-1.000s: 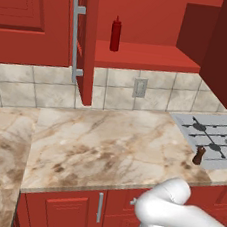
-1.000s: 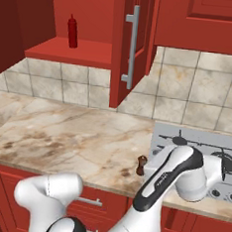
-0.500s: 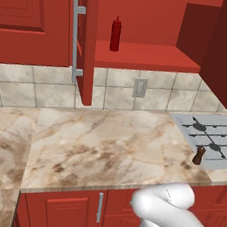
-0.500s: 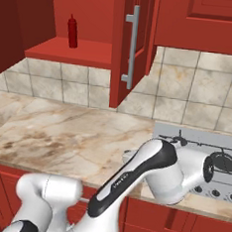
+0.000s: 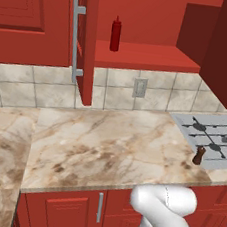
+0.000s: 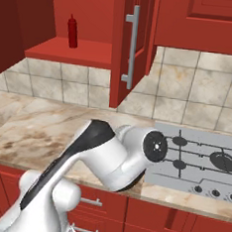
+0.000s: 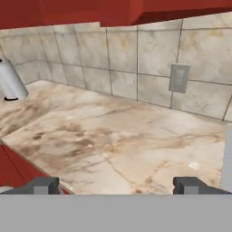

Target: Take 2 condiments from the cabinet and move them on the counter near the stove.Make sure the condiments are lined up with each other, next to each other.

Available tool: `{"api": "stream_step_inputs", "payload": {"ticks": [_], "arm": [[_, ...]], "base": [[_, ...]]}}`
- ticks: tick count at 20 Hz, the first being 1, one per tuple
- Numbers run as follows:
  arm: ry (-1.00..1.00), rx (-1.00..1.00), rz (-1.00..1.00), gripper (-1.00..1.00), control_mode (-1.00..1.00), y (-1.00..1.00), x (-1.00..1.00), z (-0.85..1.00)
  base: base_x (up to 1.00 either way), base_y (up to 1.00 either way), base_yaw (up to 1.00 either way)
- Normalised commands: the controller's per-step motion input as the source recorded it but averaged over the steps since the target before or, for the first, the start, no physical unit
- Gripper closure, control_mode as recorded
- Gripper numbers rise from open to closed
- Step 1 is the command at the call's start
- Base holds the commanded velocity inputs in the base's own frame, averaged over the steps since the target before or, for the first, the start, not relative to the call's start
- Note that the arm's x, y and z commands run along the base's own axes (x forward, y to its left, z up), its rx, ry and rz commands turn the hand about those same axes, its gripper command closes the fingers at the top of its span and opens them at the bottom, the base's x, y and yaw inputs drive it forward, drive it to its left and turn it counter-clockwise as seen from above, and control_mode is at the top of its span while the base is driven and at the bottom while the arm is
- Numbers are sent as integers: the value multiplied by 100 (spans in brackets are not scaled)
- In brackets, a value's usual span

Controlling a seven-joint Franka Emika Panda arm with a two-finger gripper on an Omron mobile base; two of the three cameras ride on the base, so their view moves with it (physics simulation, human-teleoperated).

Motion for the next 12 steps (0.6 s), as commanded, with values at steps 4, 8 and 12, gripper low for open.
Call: {"api": "stream_step_inputs", "payload": {"ticks": [4,8,12], "arm": [[15,-15,-15,-100,-100,74,-7,45],[19,-16,-13,-100,-100,89,2,21],[12,-15,-13,-100,-100,90,15,2]], "base": [[0,0,0],[0,0,0],[0,0,0]]}}
